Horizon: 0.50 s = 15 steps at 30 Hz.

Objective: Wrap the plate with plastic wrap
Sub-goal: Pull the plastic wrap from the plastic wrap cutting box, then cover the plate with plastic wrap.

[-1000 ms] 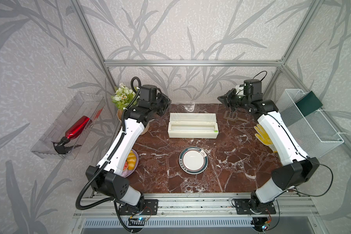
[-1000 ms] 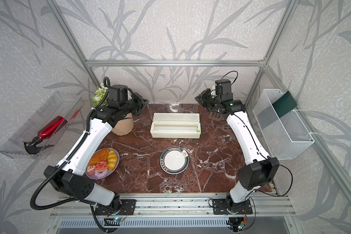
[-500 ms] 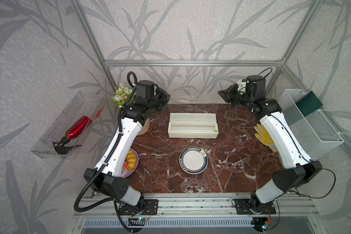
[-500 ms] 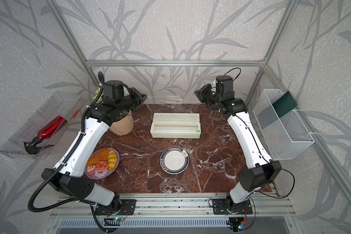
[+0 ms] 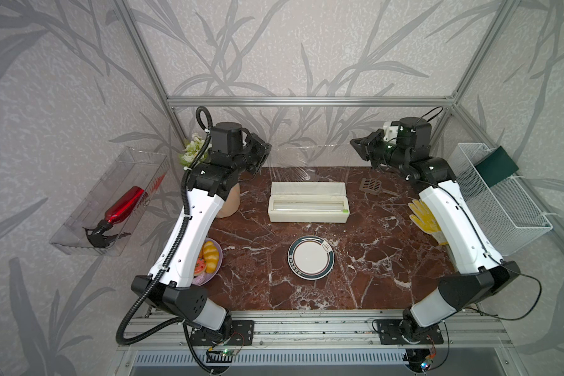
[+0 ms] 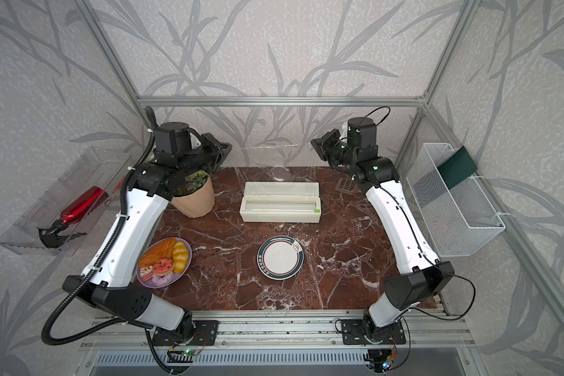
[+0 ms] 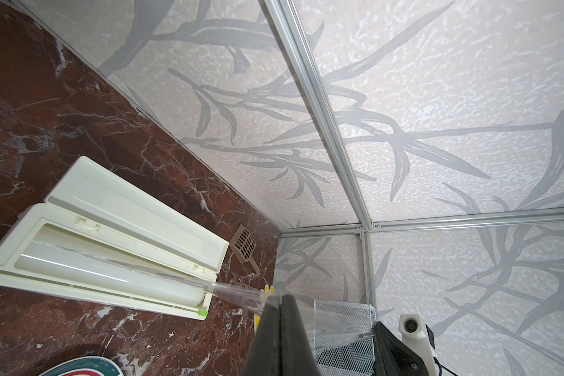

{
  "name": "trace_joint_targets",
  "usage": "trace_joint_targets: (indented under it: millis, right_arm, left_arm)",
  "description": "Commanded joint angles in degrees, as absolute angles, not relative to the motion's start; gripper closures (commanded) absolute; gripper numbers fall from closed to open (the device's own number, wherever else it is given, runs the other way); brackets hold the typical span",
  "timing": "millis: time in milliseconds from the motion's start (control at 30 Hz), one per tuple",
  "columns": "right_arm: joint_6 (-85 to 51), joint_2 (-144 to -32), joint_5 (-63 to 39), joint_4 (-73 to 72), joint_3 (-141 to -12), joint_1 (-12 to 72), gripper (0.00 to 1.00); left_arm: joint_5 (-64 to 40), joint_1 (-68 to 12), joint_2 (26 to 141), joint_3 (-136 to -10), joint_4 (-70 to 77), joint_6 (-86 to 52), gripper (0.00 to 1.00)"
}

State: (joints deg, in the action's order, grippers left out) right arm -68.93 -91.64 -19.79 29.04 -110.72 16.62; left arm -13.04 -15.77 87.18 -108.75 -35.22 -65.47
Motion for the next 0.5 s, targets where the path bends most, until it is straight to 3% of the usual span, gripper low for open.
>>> trace_joint_targets:
  millis: [0, 233, 467]
  right_arm:
    - [-67.26, -88.76, -18.70, 29.53, -115.18, 16.70, 1.00]
    - [-65.04, -85.90, -19.07, 33.62, -113.43, 17.05, 1.00]
    - [-63.28, -78.31, -18.56, 37.32, -103.47, 18.83, 1.00]
  left_arm:
    - [-11.14, -15.47, 84.72, -111.71, -33.67, -64.25, 1.00]
    - [-12.72, -15.99, 82.35, -109.17, -34.39, -64.78, 1.00]
    - [-15.32, -17.80, 76.25, -100.56, -34.74, -65.42, 1.00]
